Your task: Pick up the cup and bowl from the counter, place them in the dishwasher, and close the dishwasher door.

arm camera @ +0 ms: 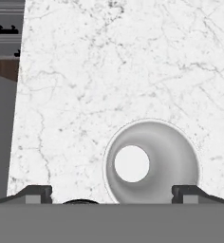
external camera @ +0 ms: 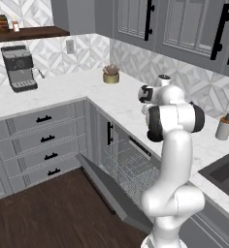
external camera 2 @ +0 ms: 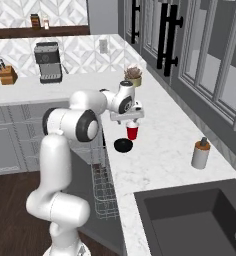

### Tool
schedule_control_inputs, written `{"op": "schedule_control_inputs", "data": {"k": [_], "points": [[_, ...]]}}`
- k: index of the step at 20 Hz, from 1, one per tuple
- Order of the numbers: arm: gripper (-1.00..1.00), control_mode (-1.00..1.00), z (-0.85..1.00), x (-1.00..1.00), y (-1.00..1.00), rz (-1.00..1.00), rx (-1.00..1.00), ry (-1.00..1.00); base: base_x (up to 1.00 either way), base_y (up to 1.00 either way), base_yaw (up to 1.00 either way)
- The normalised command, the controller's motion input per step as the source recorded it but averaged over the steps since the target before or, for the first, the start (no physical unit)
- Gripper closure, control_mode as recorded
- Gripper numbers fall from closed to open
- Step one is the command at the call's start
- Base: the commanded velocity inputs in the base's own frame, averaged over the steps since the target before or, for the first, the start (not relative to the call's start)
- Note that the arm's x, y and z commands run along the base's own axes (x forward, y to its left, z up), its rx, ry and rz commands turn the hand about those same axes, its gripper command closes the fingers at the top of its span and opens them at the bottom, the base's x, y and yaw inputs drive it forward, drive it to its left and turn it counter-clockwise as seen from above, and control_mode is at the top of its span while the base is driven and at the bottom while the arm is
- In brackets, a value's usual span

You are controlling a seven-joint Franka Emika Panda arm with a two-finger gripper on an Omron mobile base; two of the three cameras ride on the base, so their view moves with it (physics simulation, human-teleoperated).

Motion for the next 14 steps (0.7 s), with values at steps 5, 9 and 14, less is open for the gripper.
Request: {"op": "schedule_control_inputs", "data": {"k": [5, 9, 14], "points": [[-1.0, -1.0, -0.25, 0.32, -0.01, 0.04, 0.0, 0.0, 0.0, 0.0, 0.0], [-1.0, -1.0, -0.21, 0.24, -0.01, 0.03, 0.0, 0.0, 0.0, 0.0, 0.0], [-1.0, -1.0, -0.29, 0.0, -0.03, 0.0, 0.0, 0.0, 0.0, 0.0, 0.0]]}}
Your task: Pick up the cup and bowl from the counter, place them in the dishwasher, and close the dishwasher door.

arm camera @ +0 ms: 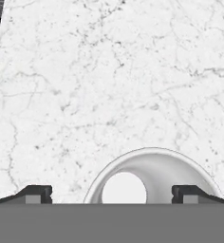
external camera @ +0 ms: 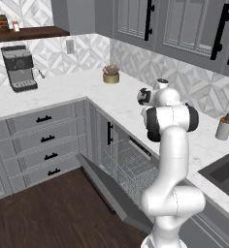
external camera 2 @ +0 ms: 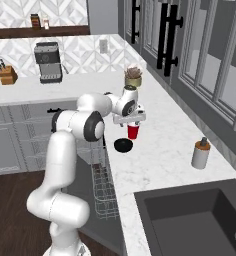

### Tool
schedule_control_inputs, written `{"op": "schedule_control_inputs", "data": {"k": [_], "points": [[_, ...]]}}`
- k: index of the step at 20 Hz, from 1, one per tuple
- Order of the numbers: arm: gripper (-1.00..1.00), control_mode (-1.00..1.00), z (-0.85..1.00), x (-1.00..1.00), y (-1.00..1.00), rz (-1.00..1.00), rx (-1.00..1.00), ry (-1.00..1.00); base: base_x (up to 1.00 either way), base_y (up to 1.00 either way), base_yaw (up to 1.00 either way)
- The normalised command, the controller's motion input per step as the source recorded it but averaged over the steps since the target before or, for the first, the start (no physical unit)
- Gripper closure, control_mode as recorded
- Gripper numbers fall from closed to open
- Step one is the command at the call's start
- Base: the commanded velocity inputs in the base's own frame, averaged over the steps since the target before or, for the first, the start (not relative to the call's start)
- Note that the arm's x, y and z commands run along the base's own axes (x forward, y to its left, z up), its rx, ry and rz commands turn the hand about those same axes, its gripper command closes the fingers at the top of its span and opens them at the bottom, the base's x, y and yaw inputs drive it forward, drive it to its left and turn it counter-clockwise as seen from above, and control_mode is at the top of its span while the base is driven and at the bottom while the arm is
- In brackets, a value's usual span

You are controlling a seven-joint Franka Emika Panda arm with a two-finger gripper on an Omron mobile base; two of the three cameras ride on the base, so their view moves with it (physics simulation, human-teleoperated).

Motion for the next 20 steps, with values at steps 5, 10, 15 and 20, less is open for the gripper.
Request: {"op": "schedule_control_inputs", "data": {"k": [5, 10, 15, 20], "points": [[1.0, -1.0, -0.3, 0.0, 0.0, 0.0, 0.0, 0.01, 0.0, 0.0, 0.0], [1.0, -1.0, -0.06, 0.0, 0.0, 0.0, 0.0, 0.02, 0.0, 0.0, 0.0], [1.0, -1.0, 0.0, -0.01, 0.0, 0.0, 0.0, 0.0, 0.0, 0.0, 0.0], [1.0, -1.0, 0.32, -0.18, 0.14, 0.0, 0.0, -0.11, 0.0, 0.0, 0.0]]}}
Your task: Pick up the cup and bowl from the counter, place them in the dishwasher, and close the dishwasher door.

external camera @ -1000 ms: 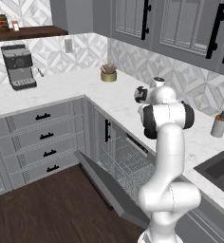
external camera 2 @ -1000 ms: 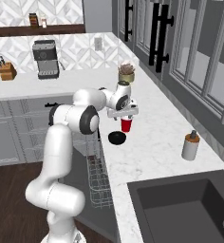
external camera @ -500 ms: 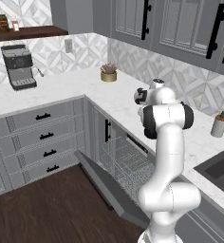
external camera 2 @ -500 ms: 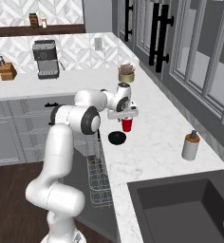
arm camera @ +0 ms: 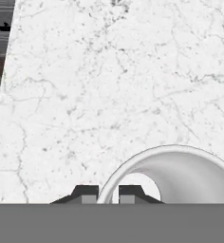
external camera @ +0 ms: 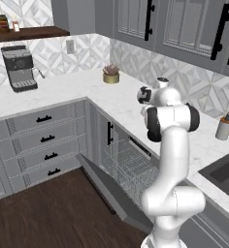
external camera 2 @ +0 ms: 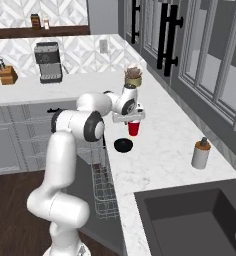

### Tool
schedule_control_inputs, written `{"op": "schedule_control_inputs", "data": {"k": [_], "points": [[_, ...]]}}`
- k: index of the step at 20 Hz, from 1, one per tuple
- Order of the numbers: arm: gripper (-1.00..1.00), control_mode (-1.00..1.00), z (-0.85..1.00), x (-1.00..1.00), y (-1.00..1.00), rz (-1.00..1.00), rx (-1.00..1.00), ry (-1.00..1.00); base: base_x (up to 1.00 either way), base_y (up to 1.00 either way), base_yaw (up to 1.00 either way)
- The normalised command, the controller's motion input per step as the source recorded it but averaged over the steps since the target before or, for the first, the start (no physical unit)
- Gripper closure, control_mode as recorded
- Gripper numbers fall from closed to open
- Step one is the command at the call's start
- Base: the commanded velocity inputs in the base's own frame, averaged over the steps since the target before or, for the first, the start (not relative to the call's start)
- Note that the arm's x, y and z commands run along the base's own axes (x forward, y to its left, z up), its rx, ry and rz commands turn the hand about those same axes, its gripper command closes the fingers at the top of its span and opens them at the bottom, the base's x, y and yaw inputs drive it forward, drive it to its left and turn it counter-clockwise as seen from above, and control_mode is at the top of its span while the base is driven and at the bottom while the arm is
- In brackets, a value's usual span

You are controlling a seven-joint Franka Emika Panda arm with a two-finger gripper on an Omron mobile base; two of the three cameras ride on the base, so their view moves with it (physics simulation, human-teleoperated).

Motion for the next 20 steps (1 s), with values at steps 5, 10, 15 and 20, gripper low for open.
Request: {"op": "schedule_control_inputs", "data": {"k": [5, 10, 15, 20], "points": [[1.0, -1.0, 0.52, -0.75, 0.69, 0.01, 0.0, -0.04, 0.0, 0.0, 0.0], [1.0, -1.0, 0.18, -1.0, 1.0, 0.0, 0.0, 0.01, 0.0, 0.0, 0.0], [1.0, -1.0, 0.1, -0.96, 0.99, 0.0, 0.0, 0.0, 0.0, 0.0, 0.0], [1.0, -1.0, -0.38, -0.55, 0.73, 0.03, 0.0, 0.04, 0.0, 0.0, 0.0]]}}
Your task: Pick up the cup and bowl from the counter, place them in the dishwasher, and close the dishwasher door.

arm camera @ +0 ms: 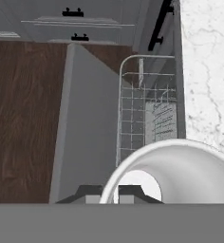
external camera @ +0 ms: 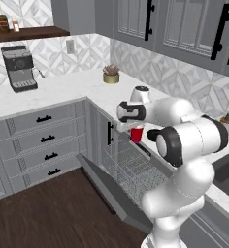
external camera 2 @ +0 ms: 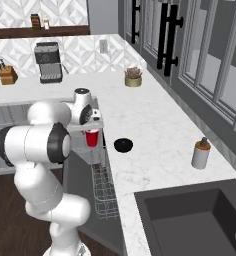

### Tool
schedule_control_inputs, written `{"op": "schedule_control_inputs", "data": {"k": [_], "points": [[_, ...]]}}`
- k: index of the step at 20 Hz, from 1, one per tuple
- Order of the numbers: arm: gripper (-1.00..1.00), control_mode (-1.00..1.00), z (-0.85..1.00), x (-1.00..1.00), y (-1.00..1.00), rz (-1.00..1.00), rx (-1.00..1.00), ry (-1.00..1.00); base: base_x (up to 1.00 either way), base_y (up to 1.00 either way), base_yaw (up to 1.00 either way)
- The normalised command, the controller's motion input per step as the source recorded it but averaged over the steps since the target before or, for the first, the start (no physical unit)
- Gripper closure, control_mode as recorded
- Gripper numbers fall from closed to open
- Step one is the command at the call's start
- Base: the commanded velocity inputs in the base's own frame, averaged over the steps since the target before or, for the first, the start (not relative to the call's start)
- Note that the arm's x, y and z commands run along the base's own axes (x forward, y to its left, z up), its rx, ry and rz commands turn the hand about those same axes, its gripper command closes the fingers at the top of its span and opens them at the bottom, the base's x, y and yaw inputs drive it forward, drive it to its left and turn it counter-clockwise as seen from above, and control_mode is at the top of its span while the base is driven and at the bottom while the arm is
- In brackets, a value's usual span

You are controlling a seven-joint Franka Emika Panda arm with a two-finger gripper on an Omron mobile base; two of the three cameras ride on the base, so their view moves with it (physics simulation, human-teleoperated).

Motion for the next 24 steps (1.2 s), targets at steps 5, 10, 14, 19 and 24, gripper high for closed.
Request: {"op": "schedule_control_inputs", "data": {"k": [5, 10, 14, 19, 24], "points": [[1.0, -1.0, -0.72, -0.07, 0.57, 0.05, -0.05, 0.05, 0.0, 0.0, 0.0], [1.0, -1.0, -0.62, 0.3, 0.52, 0.02, -0.17, 0.08, 0.0, 0.0, 0.0], [1.0, -1.0, -0.39, 0.27, 0.27, 0.18, -0.19, 0.05, 0.0, 0.0, 0.0], [1.0, -1.0, -0.32, 0.35, -0.01, 0.32, -0.16, 0.07, 0.0, 0.0, 0.0], [1.0, -1.0, -0.28, 0.35, -0.01, 0.34, -0.19, 0.19, 0.0, 0.0, 0.0]]}}
